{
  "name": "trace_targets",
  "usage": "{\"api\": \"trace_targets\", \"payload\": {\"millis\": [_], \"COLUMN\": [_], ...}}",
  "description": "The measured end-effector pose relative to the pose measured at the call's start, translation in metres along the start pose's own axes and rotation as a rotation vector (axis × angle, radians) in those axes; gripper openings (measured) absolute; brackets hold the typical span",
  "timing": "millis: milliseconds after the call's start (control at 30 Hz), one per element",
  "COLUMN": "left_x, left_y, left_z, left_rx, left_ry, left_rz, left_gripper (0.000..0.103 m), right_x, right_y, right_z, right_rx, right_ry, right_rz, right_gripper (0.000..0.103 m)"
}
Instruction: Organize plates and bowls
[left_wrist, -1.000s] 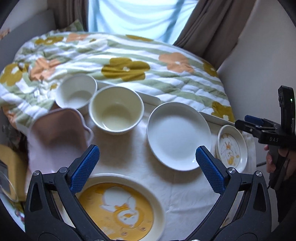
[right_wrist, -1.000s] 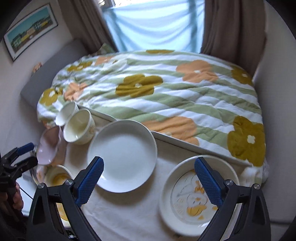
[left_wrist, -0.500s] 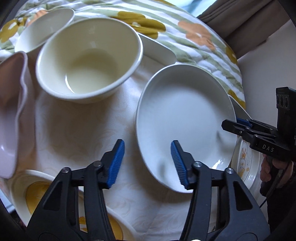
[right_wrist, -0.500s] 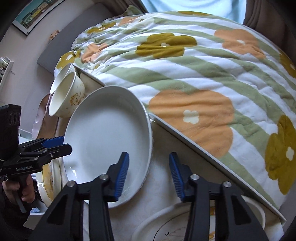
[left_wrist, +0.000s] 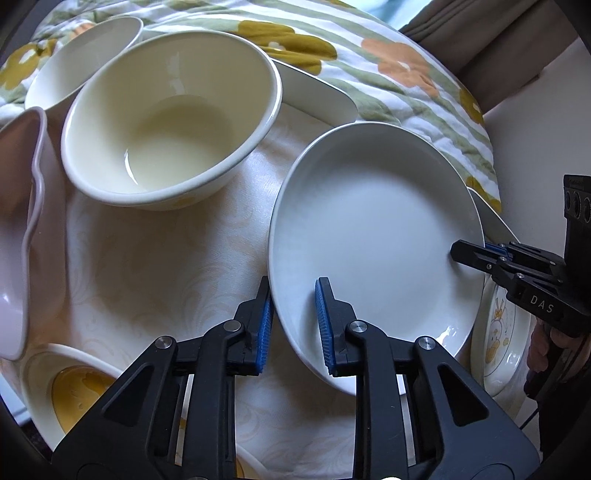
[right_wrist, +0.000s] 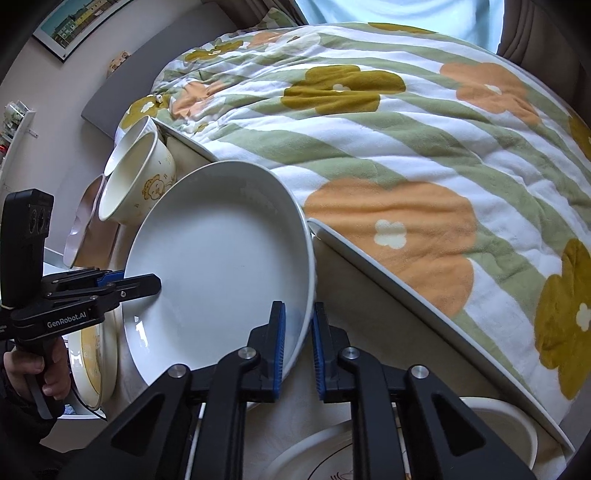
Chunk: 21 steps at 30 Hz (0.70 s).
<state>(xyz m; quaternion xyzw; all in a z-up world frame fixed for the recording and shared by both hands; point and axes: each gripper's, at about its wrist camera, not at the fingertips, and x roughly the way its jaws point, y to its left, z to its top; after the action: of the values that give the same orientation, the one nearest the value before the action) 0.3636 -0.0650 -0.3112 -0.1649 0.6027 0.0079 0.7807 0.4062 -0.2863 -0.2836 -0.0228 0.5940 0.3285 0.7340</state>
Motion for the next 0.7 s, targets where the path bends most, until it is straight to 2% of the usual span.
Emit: {"api": "trace_targets", "payload": {"millis": [333,533,700], "left_x": [-0.027,-0.072,-0.118], "left_y": [-0.004,0.002,0.017], "left_z": [0.0,-0.007,-0.016], "left_rx": [0.051,0.098,0.169], "left_ry": [-0.056,-0.107,-0.16], "left_rz": [-0.003,-0.046,-0.086], "left_gripper": [0.02,0.02,0.02], "right_x": [-0.019,-0.049,-0.08], "right_y": [0.013,0.041,0.08], "right_z": [-0.004,-0.013,-0.03], "right_rx": [0.028,0.049,0.103], "right_ry": [-0.05,-0.118,-0.193], "right_rz": [-0.011,-0.035,-0.053], "right_gripper": [0.013,0.013,0.013]}}
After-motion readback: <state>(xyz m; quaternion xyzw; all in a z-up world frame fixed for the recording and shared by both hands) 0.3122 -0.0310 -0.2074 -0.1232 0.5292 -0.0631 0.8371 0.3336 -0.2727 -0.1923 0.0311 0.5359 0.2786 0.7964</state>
